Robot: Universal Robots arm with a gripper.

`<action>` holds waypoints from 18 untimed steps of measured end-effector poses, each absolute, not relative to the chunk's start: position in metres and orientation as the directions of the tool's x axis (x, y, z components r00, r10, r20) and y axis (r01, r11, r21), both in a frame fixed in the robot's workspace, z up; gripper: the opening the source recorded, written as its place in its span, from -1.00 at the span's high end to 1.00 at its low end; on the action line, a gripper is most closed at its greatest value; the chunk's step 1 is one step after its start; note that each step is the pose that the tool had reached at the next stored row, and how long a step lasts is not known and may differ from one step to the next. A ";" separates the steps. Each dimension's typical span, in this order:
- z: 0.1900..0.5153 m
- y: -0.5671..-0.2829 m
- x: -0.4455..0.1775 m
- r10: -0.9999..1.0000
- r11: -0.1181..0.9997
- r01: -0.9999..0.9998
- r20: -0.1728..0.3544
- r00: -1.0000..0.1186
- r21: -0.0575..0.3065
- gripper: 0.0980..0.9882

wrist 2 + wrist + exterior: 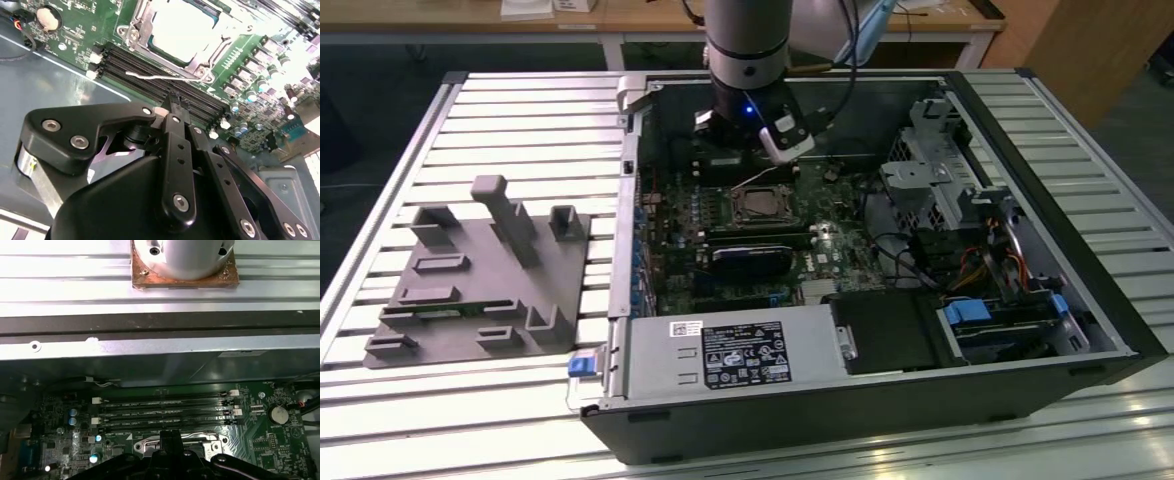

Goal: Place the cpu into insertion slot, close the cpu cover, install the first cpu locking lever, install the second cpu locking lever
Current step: 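Install the first cpu locking lever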

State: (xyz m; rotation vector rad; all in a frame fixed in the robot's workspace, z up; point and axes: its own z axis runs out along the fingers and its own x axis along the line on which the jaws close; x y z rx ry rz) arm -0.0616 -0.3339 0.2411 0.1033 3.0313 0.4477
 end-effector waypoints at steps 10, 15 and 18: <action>0.227 -0.334 -0.062 0.077 0.955 0.046 -0.096 -0.992 0.292 0.98; 0.221 -0.334 -0.059 0.078 0.955 0.046 -0.096 -0.992 0.292 0.98; 0.219 -0.333 -0.054 0.077 0.955 0.046 -0.096 -0.992 0.292 0.98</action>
